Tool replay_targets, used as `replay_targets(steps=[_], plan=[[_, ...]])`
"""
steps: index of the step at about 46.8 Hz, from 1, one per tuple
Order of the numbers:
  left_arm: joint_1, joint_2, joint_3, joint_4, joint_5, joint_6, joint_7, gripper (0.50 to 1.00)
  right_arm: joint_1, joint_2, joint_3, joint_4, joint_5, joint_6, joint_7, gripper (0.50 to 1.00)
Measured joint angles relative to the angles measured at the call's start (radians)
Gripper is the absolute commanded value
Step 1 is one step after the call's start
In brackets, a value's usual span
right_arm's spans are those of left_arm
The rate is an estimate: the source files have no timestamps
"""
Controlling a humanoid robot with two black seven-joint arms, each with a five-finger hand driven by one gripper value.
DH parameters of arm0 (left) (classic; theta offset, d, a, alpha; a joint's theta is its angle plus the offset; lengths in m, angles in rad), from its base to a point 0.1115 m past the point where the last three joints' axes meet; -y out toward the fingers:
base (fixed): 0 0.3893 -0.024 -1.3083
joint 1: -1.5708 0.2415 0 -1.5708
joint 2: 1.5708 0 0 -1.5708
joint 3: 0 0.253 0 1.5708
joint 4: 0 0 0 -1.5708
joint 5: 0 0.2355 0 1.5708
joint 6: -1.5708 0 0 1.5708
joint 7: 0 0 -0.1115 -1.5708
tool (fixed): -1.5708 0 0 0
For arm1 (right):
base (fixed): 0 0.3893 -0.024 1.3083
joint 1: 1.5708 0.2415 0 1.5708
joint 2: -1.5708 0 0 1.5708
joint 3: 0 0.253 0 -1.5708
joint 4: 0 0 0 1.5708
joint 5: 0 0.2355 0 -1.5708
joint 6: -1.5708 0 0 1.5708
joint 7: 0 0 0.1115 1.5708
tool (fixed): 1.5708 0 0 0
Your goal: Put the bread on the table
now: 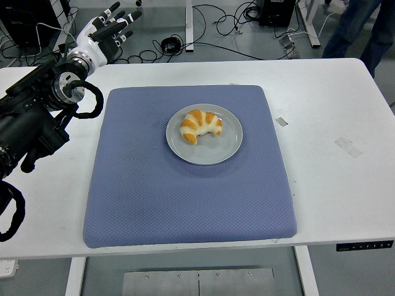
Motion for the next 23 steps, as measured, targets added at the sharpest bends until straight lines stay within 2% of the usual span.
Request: replay_targets(steps=[23], plan=[[-0.024, -0.001, 0.058, 0.002, 0.014, 0.007, 0.009, 0.983, 0.0, 0.0, 0.0, 0.0, 0.0, 0.0, 0.0, 1.0]])
